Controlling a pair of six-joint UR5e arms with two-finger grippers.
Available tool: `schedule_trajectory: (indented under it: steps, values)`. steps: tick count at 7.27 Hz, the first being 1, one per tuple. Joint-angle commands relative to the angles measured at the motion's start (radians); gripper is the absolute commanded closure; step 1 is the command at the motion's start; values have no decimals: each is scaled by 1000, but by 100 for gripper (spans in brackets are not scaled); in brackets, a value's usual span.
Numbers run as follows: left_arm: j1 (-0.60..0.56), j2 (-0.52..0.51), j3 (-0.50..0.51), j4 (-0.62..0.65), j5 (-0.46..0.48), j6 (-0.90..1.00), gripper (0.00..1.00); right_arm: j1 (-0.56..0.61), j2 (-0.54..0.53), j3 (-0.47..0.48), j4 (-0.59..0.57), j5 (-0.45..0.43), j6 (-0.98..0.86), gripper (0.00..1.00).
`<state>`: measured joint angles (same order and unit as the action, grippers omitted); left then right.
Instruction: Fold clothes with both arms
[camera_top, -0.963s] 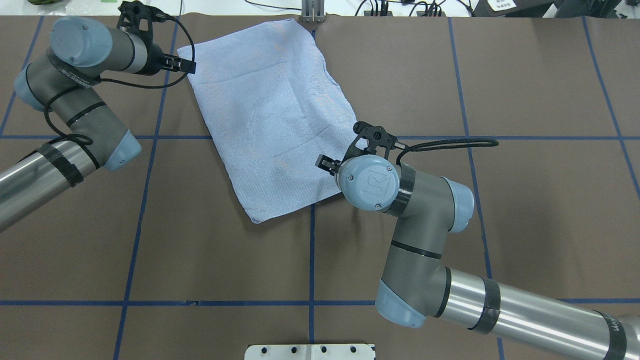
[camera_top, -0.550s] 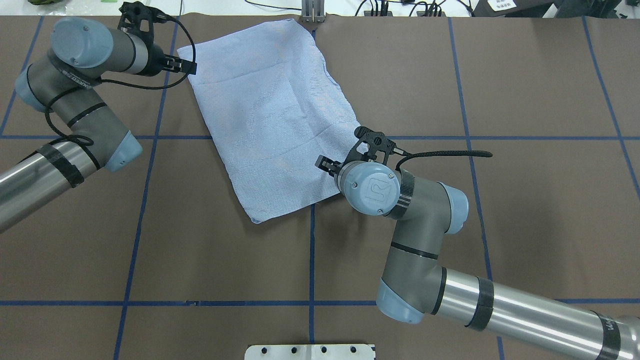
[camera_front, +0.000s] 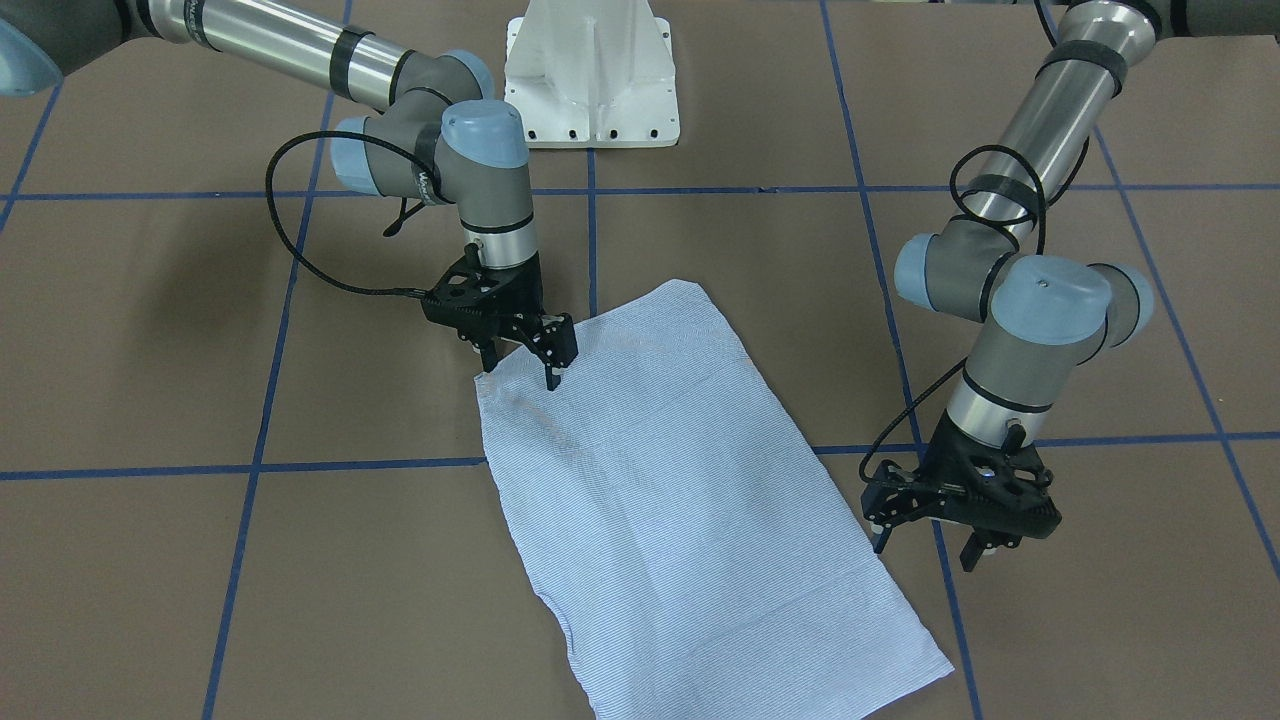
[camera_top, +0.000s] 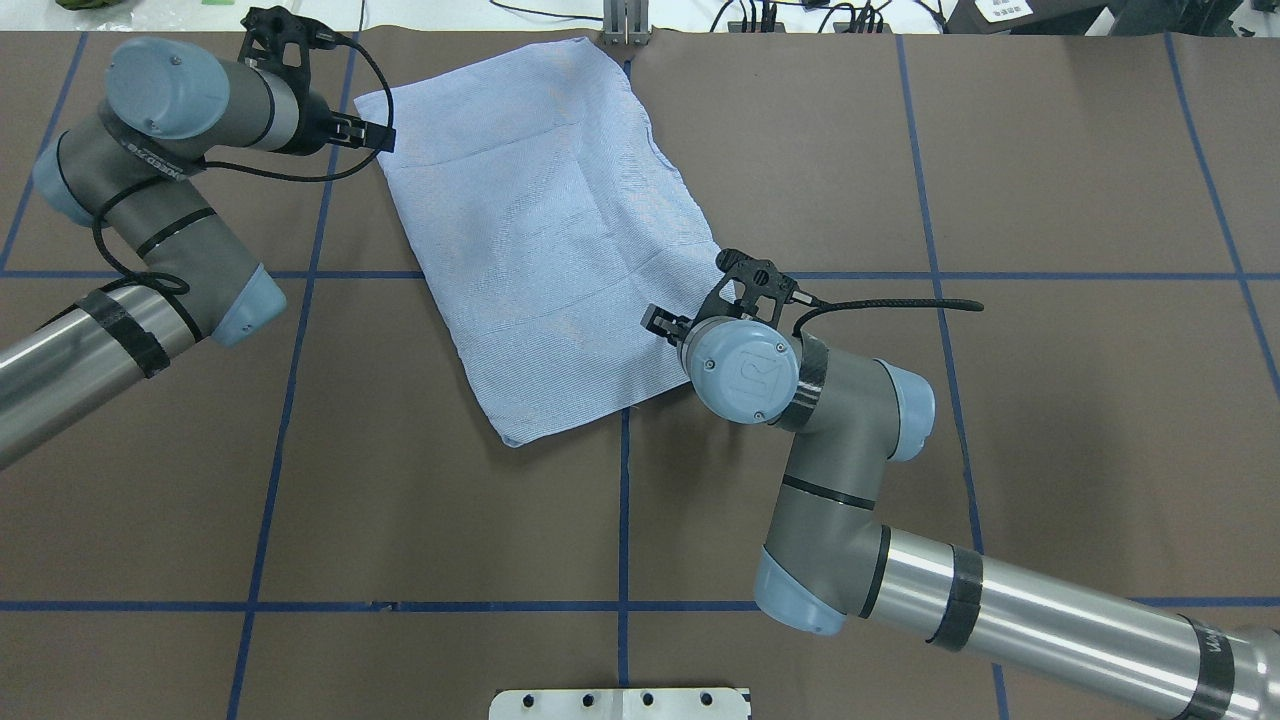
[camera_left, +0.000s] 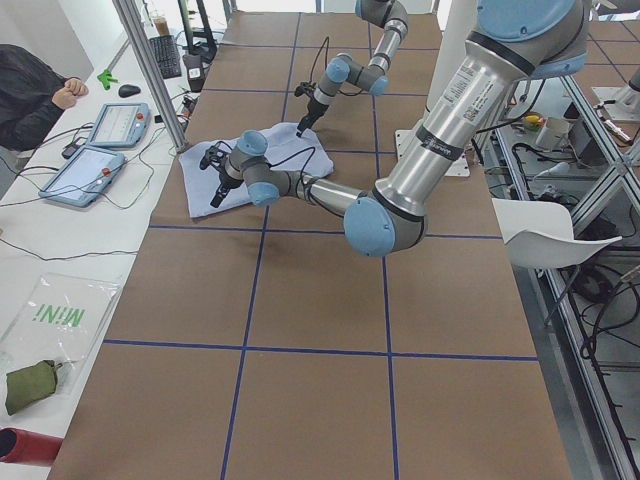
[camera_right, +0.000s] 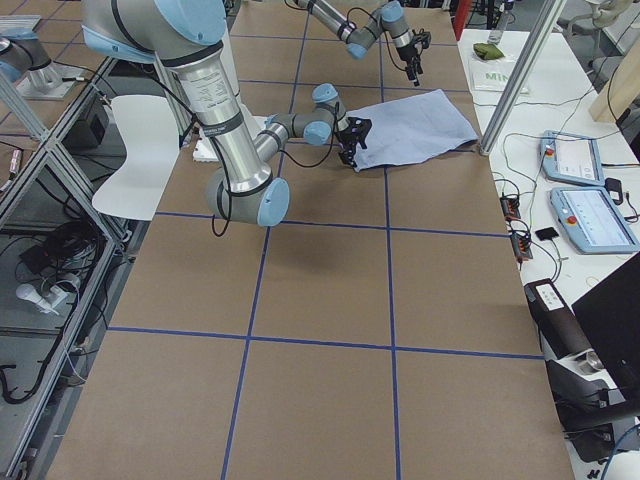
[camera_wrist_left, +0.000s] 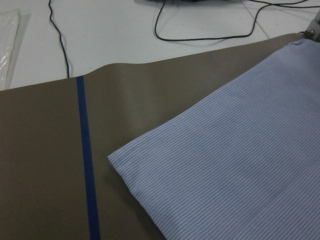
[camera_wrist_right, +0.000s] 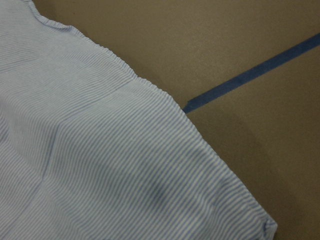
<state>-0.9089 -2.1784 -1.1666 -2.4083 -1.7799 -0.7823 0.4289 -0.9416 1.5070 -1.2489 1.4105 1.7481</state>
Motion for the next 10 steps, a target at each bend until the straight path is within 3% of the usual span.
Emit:
schedule_trajectory:
  steps: [1, 2, 3, 4, 8, 9, 10]
  values:
    - [1, 0, -1, 0, -1, 0, 0, 2, 32, -45, 0, -16, 10, 23]
    - [2, 0, -1, 0, 0, 0, 0, 2, 49, -51, 2, -16, 13, 50]
    - [7, 0, -1, 0, 0, -11, 0, 4, 56, -51, 0, -16, 34, 89]
    - [8, 0, -1, 0, 0, -11, 0, 4, 57, -51, 0, -15, 33, 100]
    - [10, 11, -48, 3, -4, -29, 0, 10, 60, -27, 0, -15, 33, 100]
    - [11, 70, -133, 5, -18, -53, 0, 10, 44, 25, 0, -15, 34, 100]
    - [11, 168, -271, 3, -104, -128, 0, 11, 12, 77, 0, -16, 34, 100]
